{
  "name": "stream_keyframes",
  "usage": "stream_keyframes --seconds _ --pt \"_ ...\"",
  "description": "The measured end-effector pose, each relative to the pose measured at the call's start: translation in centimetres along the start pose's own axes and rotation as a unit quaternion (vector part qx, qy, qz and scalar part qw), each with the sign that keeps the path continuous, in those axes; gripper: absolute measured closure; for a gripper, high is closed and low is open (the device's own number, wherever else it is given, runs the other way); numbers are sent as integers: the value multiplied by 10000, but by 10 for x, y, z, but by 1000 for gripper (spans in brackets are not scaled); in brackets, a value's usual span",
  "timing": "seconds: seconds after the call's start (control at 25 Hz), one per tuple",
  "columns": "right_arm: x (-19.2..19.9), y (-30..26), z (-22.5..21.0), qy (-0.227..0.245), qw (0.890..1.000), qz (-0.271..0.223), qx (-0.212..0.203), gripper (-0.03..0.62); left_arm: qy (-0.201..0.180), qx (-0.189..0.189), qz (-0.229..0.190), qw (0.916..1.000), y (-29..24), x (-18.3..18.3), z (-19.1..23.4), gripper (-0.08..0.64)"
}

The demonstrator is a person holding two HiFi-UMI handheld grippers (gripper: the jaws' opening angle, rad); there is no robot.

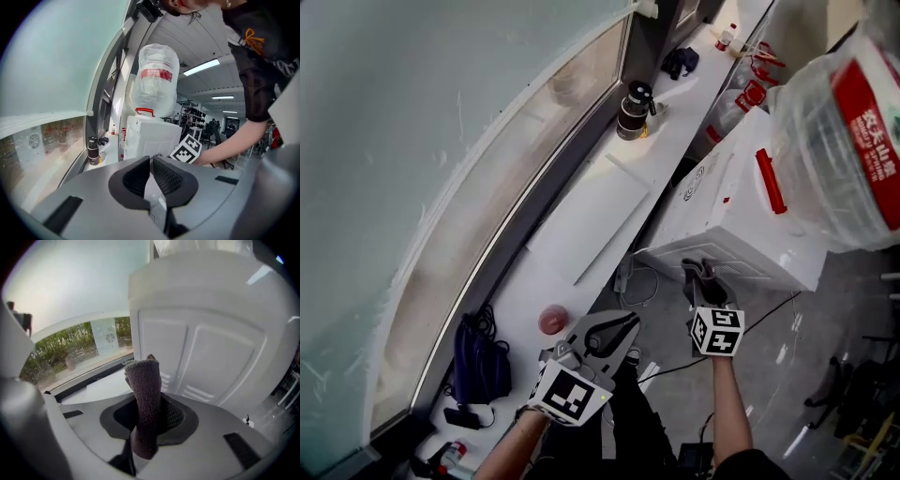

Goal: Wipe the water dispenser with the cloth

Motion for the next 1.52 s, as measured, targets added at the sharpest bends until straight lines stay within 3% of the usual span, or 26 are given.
stream_keyframes --seconds 0.4,0.68,1.16,1.52 --pt "-94 139 -32 418 9946 -858 399 489 -130 444 11 9989 1 -24 -18 537" --pt "-124 159 -47 1009 9872 -1082 604 489 -212 579 54 9981 -2 -26 -31 537" --pt "-74 94 -44 1299 9895 -571 274 489 -64 470 204 9987 -10 -9 -29 537" --pt "-5 13 -54 672 9977 54 99 489 71 296 193 9994 -28 16 -26 537"
Point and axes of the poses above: the fingertips, and each gripper's own axes: y backward along the fingers, z to its left, x out of its underside, the point moved 7 cm from there along y, backward along the fingers
